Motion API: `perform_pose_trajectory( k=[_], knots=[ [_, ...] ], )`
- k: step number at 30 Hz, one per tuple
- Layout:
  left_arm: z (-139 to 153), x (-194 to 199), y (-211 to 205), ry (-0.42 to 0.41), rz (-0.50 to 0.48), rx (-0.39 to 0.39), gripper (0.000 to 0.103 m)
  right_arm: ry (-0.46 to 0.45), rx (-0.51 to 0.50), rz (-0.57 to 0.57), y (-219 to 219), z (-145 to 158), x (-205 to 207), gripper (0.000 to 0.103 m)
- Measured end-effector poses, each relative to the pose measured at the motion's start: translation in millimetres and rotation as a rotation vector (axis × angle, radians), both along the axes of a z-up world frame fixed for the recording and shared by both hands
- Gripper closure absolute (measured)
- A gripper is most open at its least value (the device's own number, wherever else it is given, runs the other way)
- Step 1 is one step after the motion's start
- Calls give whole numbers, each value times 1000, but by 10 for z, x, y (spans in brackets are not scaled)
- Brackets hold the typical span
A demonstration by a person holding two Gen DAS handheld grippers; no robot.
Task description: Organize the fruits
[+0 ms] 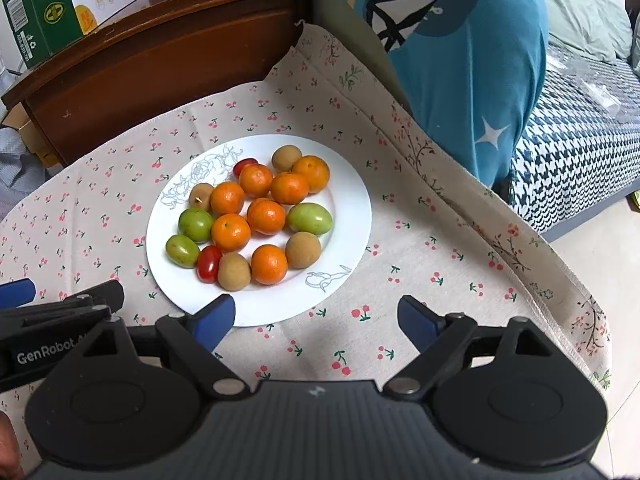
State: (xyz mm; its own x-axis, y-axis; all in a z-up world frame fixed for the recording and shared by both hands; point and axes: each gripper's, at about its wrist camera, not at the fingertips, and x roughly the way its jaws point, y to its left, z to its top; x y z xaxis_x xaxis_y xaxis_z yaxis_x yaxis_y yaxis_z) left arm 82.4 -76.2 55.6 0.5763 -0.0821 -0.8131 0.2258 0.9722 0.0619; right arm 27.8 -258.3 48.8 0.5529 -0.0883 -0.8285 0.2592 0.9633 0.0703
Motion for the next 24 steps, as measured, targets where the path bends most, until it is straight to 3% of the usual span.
perform_pose_trajectory(
  k=[24],
  knots=[
    [-50, -42, 92, 15, 22, 22, 9, 15, 1, 40, 51, -47, -6, 15]
  ],
)
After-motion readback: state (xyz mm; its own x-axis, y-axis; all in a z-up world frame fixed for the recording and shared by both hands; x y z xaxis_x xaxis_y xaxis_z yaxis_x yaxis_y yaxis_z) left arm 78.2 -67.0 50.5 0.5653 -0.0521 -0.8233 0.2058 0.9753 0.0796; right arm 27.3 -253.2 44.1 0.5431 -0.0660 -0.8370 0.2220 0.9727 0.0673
